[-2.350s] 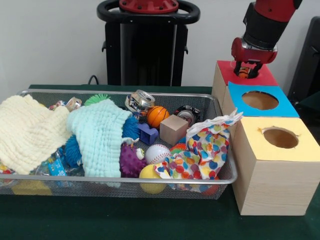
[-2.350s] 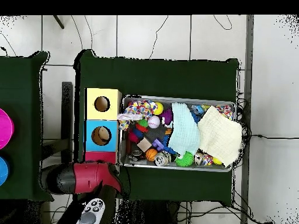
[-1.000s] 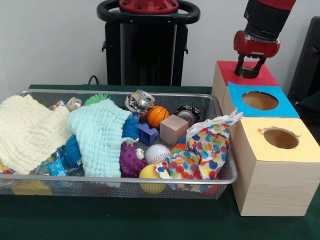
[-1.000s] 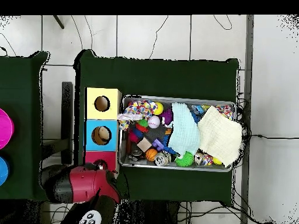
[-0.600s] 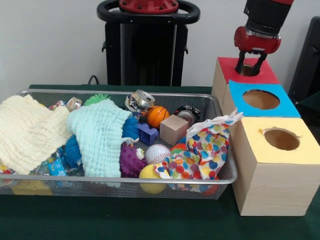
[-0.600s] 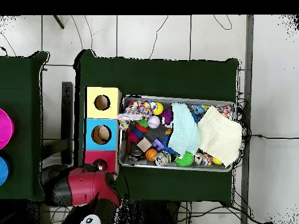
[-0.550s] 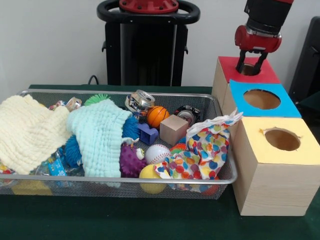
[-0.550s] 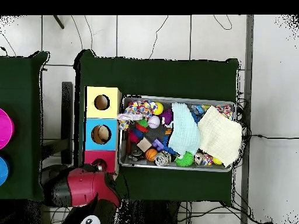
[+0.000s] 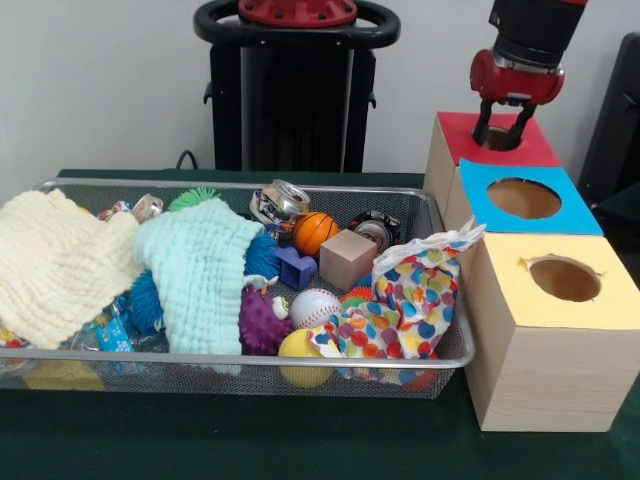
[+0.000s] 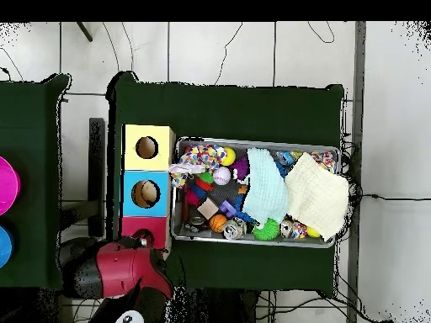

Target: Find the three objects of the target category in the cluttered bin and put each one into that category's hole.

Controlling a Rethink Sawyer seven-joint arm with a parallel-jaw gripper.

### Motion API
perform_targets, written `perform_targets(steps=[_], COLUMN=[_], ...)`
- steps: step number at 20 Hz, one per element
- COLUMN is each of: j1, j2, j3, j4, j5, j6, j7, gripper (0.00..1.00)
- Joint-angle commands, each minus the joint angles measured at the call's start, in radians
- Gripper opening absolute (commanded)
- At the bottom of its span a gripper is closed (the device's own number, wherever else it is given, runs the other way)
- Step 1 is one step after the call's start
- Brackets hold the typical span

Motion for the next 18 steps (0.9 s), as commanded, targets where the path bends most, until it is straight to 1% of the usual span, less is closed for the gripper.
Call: perform_targets(steps=[1,2,4,7,10,12,13,18], j1=[-0.036,-0.03,-0.037,-0.032,-0.028,-0.02,-0.02,-0.022], j2=[-0.005,0.013,0.027,0.047,0.054,0.063,0.062,0.062], j3=[-0.02,-0.021,-0.007,-0.019,-0.021,-0.027,-0.025,-0.022], j4=[-0.163,-0.165,-0.157,-0.169,-0.167,-0.18,-0.178,-0.176], j5=[-0.052,-0.051,-0.056,-0.066,-0.067,-0.079,-0.087,-0.094], j6=[0.108,0.083,0.083,0.125,0.116,0.157,0.147,0.145], j7=[0.09,0.102,0.1,0.103,0.112,0.102,0.106,0.109], gripper=[1.0,1.0,1.0,1.0,1.0,1.0,0.0,0.0])
